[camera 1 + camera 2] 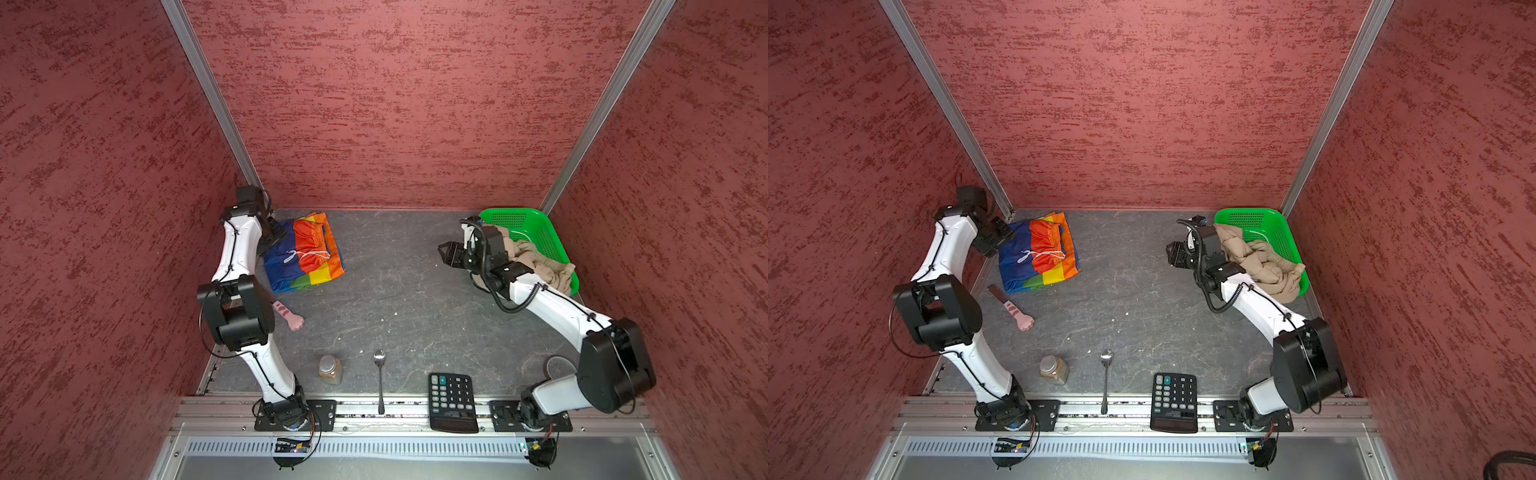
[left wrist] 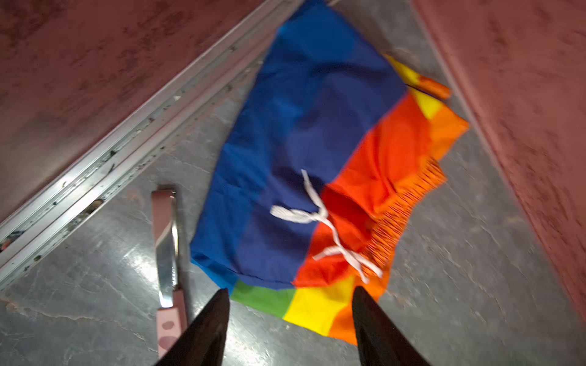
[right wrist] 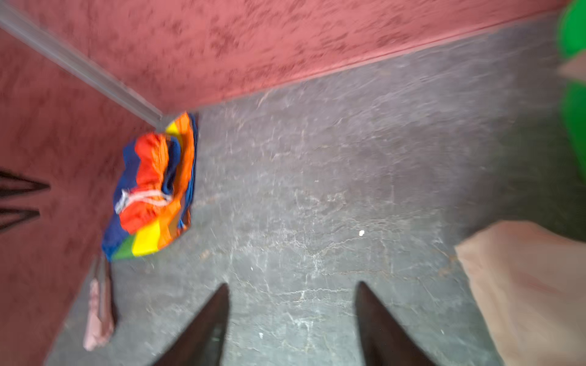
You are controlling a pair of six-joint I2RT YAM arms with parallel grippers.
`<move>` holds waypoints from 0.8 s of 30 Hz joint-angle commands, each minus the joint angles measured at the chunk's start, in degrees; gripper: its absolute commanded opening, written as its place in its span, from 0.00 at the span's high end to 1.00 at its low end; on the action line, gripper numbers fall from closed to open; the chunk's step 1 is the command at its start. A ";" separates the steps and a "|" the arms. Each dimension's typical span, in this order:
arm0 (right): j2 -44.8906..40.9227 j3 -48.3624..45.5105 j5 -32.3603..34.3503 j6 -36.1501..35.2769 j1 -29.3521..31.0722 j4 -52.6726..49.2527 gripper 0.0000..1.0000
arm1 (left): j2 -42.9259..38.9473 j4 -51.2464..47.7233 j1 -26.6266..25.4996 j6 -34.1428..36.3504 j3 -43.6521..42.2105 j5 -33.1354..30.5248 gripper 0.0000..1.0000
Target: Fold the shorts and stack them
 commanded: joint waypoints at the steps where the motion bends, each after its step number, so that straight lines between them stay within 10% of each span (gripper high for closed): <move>1: -4.19 3.33 9.58 -2.84 -2.09 -8.11 0.13 | -5.18 1.89 -8.08 2.24 -1.53 1.44 0.39; 8: -0.71 9.91 21.02 -2.99 -9.15 -28.70 0.01 | -11.90 10.38 -20.18 3.28 -9.25 8.27 0.30; 18: 4.11 4.37 22.01 -3.77 -16.46 -27.50 0.03 | -15.18 16.48 -28.55 5.96 -17.27 15.28 0.14; 20: 5.60 5.03 20.21 -4.03 -18.16 -26.21 0.23 | -15.24 16.81 -29.03 5.82 -18.56 16.26 0.14; 22: 5.92 7.94 17.01 -3.81 -19.74 -26.52 0.89 | -15.73 17.67 -29.70 5.83 -20.17 17.46 0.23; 24: 4.80 12.91 17.21 -4.15 -20.23 -28.32 1.00 | -16.39 18.44 -30.18 6.00 -21.33 18.48 0.30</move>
